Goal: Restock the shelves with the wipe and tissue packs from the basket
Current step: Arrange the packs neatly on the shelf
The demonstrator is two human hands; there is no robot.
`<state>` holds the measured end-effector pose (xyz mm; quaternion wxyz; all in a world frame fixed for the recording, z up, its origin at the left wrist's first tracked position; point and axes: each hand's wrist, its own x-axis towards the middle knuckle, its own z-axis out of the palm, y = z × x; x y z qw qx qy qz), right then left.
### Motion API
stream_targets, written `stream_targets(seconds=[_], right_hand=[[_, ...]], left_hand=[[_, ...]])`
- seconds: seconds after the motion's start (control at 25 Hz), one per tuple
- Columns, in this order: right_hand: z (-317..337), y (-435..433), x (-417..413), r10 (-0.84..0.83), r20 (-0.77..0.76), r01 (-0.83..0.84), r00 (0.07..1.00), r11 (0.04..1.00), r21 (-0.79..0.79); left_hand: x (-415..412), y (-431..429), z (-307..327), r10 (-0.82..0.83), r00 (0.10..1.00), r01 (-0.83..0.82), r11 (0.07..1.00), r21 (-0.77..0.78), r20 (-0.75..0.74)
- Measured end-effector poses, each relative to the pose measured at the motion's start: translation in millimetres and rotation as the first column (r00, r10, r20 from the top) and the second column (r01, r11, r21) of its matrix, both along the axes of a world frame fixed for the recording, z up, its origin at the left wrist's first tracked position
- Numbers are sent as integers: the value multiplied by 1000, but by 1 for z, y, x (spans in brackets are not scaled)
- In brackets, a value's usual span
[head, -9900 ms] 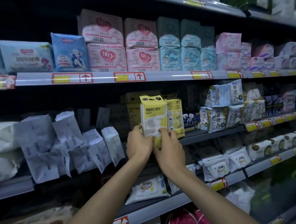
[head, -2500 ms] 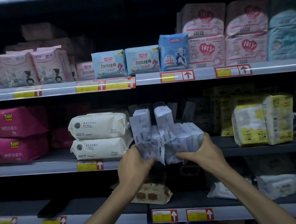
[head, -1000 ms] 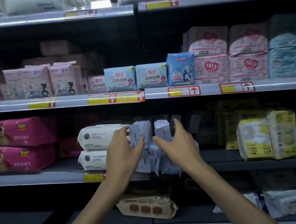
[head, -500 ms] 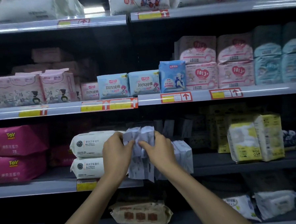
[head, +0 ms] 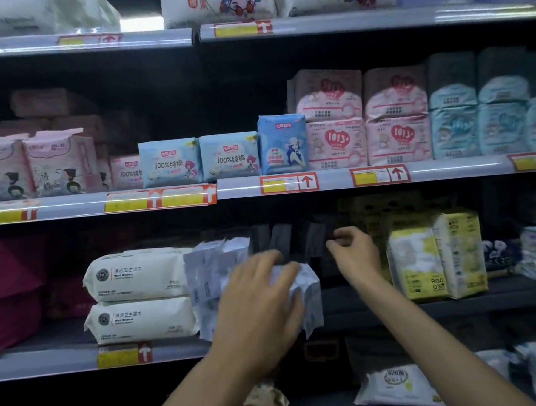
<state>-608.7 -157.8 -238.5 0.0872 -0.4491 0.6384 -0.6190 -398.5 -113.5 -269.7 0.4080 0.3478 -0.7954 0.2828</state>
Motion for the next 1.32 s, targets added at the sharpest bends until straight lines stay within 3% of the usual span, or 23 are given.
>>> stream_targets(seconds=[0.16,0.32,0.48,0.68,0.88,1.16,1.32], right_hand=[[-11,-48,-11,86,32,-90,996,984,151],[-3,-85,-16,91,194,-135,977,964,228],[4,-115,-18,136,54,-146,989,914,379],[7,-146,11,163,-392,-65,905,966,251],[7,-134,7,255,-422,-138,870,947,289],[8,-84,-5,407,-16,-384,913,874,299],[13,-63,2,396,-38,-370,918,884,286]], left_hand=[[-35,-23,-15,-32,998,23,985,172,53],[-33,-47,-26,-3,997,-4,995,98,71],[-27,-59,-33,-76,997,74,996,59,32],[-25,-69,-40,-130,992,130,991,12,1],[-29,-69,-41,-106,994,106,994,-13,37],[-28,-51,-32,-88,993,86,996,38,80],[-15,-38,-29,-80,996,78,996,38,46]])
